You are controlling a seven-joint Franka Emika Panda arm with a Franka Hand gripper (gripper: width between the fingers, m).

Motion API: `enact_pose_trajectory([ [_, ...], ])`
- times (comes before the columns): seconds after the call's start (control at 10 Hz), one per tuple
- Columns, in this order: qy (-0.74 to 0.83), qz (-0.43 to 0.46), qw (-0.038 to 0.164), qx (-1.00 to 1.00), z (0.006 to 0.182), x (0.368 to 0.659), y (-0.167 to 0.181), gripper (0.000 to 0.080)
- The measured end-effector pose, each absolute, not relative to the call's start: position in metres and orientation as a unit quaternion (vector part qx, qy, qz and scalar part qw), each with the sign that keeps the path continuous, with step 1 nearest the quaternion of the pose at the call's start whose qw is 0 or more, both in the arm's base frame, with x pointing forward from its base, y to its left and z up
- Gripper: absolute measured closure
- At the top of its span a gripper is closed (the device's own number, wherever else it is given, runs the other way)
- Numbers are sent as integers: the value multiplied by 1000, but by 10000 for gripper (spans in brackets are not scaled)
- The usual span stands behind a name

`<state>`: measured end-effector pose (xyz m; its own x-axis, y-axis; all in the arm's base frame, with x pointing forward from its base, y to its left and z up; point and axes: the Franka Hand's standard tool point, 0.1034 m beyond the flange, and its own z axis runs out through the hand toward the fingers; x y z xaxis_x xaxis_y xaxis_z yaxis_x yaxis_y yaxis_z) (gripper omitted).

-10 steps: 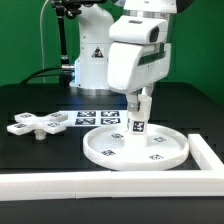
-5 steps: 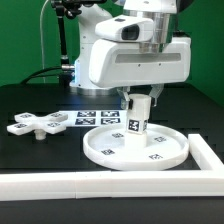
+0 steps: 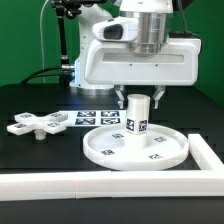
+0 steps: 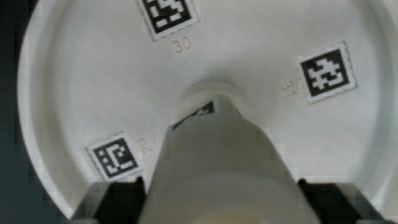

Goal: Assemble round table

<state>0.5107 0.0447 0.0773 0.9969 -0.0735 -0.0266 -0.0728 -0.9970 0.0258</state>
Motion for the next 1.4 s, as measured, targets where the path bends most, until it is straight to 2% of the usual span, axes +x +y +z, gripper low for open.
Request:
enact_pose_trajectory([
  [0.3, -236, -18, -8, 972, 76, 509, 44, 390],
  [0.6, -373, -21, -6, 928, 77, 508, 48, 390],
  [1.1, -509, -26, -15, 860, 77, 509, 47, 390],
  [1.4, -689, -16, -61, 722, 75, 506, 42, 390],
])
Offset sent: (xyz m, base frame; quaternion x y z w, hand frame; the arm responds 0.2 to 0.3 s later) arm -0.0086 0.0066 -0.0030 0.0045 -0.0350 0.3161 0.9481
